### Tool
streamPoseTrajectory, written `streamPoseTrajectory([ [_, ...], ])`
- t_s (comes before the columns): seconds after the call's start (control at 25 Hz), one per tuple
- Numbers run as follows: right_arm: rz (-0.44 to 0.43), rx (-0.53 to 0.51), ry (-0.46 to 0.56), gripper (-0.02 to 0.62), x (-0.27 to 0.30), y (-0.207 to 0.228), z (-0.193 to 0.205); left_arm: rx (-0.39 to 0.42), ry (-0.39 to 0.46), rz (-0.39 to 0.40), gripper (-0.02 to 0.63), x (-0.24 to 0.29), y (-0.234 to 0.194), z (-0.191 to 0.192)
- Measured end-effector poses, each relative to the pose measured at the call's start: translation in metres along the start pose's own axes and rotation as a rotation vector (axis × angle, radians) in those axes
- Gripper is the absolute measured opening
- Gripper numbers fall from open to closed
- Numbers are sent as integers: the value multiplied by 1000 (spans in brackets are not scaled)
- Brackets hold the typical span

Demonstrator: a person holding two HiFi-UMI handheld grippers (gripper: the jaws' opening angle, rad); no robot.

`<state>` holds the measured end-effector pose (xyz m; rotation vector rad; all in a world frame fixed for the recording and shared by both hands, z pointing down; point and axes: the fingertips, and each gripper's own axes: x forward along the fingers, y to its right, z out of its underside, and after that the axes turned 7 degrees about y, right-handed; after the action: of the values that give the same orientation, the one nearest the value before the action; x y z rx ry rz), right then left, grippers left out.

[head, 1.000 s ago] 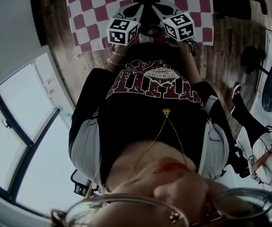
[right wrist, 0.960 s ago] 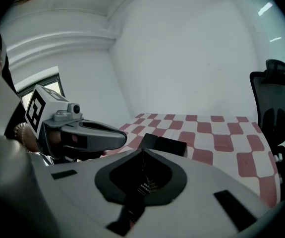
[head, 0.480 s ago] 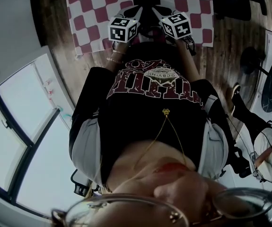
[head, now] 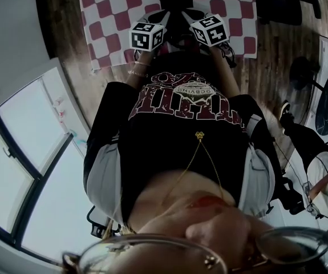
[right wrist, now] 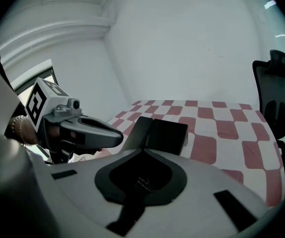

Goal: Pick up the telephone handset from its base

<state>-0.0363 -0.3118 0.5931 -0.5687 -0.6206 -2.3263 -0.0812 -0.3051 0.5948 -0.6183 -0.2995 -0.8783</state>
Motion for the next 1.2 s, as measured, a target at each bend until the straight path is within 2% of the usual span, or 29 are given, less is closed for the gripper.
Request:
streamPoseTrajectory([
  [0.28, 9, 12, -29, 20, 4, 3, 8, -3, -24, -19, 9, -4, -17, 10],
  [0.68, 16, 30, -57, 20, 6, 8, 15, -54, -38, 30, 11, -3, -27, 24],
  [0.76, 16, 36, -59, 20, 6, 9, 17, -66, -45, 53, 11, -3, -29, 26],
  [0.92, 18, 43, -69, 20, 7, 9, 20, -77, -86, 120, 69, 1, -28, 33],
  [1.2, 35, 48, -79, 20, 7, 11, 24, -87, -138, 190, 98, 8, -28, 39],
])
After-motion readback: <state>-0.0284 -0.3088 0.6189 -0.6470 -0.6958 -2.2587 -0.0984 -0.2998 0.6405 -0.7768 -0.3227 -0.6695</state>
